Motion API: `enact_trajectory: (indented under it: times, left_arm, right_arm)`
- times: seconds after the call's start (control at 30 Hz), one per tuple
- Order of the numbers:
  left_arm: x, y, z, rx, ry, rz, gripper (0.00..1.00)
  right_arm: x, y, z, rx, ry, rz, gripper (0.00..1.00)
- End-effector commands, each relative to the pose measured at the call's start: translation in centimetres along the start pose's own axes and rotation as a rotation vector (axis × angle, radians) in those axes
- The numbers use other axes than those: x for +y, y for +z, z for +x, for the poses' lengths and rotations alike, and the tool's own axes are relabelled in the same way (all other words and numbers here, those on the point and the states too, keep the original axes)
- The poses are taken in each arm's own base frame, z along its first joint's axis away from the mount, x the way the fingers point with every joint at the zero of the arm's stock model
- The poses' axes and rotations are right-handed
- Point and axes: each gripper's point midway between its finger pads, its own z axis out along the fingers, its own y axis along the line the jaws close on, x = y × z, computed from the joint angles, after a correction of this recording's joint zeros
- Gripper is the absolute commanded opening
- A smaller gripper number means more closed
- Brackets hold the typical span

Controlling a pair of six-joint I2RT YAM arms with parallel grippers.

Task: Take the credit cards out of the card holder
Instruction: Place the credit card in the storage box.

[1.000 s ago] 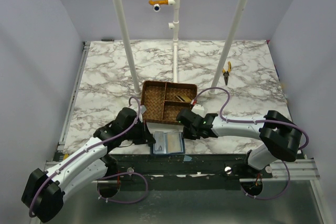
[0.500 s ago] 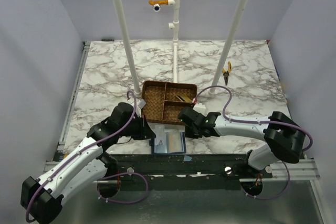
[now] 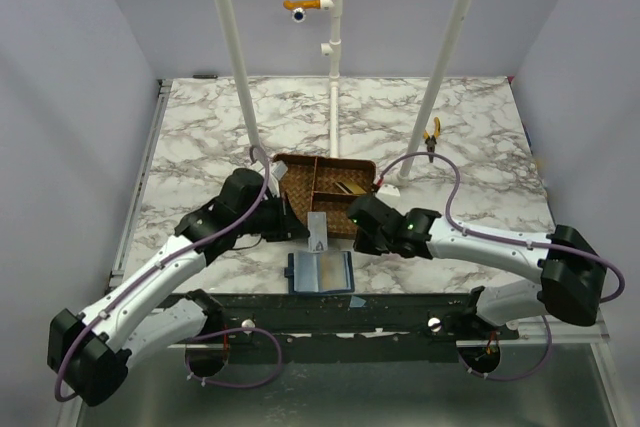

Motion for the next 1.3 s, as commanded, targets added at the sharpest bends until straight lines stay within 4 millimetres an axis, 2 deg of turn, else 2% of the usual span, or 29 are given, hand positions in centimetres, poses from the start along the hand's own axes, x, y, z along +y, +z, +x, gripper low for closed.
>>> enact_trajectory:
  times: [0.0,0.37,0.63,0.77,0.83,0.9,1.03,1.17,1.27]
  left_arm:
    - [-1.4,1.4,-3.1,-0.056,-0.010,0.022,0.00]
    - [-0.9,5.6,-5.2,-0.023,-0.024,-0.001,0.00]
    - [-0.4,7.1,-6.1,-0.008,-0.033,-0.022,0.01]
    - [-0.3,7.2,-6.1,-0.006,-0.023,-0.027,0.30]
    - [-0.3,6.8,-6.3,-0.016,-0.012,-0.031,0.37]
    - [-0.4,6.2,-6.5,-0.027,0.005,-0.039,0.39]
    - [-0.2,4.8,-6.1,-0.037,0.033,-0.060,0.42]
    - [1.1,3.6,-4.3,-0.021,0.042,-0.095,0.42]
    - [2.1,3.2,-2.8,-0.004,0.041,-0.098,0.40]
  right_arm:
    - [-1.3,-1.6,-2.0,-0.082,-0.005,0.059,0.01]
    - [-2.8,-3.0,-2.8,-0.128,0.010,0.092,0.01]
    - [-2.9,-2.9,-2.5,-0.117,0.011,0.092,0.01]
    - [-2.8,-2.9,-2.5,-0.113,-0.001,0.095,0.01]
    - [-2.8,-2.9,-2.5,-0.113,-0.005,0.097,0.01]
    - [-2.7,-2.9,-2.6,-0.110,-0.006,0.094,0.02]
    - [-2.2,-2.8,-2.5,-0.106,-0.009,0.075,0.17]
    - [-1.7,-2.7,-2.4,-0.094,-0.022,0.051,0.35]
    - [-0.9,-2.5,-1.8,-0.066,-0.040,0.007,0.59]
